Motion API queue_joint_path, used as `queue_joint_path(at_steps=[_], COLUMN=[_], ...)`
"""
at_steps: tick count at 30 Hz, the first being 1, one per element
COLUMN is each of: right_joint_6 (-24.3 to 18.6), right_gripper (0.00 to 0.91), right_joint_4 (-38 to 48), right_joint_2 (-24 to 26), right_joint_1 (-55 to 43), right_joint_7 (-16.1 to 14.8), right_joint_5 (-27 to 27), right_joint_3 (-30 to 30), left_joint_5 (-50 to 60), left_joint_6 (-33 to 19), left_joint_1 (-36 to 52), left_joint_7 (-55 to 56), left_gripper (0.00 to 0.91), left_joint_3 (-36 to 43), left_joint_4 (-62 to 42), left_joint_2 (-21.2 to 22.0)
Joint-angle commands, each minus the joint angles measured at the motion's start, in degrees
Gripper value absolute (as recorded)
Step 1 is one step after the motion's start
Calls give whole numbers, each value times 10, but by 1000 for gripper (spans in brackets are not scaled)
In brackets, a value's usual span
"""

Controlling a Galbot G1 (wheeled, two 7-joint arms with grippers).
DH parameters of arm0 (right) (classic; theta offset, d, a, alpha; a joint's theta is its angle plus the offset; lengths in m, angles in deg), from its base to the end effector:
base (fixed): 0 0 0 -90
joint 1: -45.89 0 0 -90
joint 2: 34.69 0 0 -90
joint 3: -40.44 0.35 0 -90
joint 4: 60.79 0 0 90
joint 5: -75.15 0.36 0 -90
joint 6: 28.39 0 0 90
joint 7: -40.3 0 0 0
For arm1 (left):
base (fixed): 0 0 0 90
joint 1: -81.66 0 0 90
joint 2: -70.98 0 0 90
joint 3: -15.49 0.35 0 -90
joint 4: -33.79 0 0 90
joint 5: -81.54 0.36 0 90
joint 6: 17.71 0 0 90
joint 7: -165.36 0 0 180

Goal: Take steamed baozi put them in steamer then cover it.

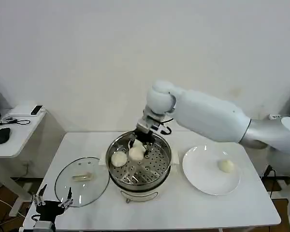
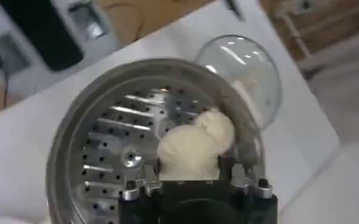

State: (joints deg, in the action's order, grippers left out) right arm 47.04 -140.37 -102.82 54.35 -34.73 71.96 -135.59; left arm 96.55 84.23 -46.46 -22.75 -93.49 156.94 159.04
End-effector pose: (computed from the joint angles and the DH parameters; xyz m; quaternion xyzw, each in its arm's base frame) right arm 0.5148 0.1732 -0.0518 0.7042 -0.2118 0.6775 0.0143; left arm 0.1318 0.1032 -0.2937 0.0744 -0.9592 -0.2123 0.1711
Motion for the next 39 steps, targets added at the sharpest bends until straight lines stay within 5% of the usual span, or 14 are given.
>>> queue_joint_path(at_steps=[1,9,38,39], right_joint_6=[-92,-92,-84,-84], right_gripper=[645,645,645,736], right_joint_4=[-38,-45,-76,-76], right_joint_2=[3,-18,-15,-15], right_joint_1=[19,33,39,38], right_joint_7=[29,56,35,35], right_joint_5=[-114,-134,-99,-99], right_joint_3=[-19,-24,-40,-41], left_joint_5=[4,6,5,5], left_joint_6=[0,0,0,0], left_joint_1=[-1,2,9,9], left_joint_7=[-1,-1,-4,-4], left_gripper=[907,907,907,907], left_joint_3=[-1,1,-1,-1], left_joint_4=[-1,-8,-20,-19], left_joint_2=[1,2,-6,-6])
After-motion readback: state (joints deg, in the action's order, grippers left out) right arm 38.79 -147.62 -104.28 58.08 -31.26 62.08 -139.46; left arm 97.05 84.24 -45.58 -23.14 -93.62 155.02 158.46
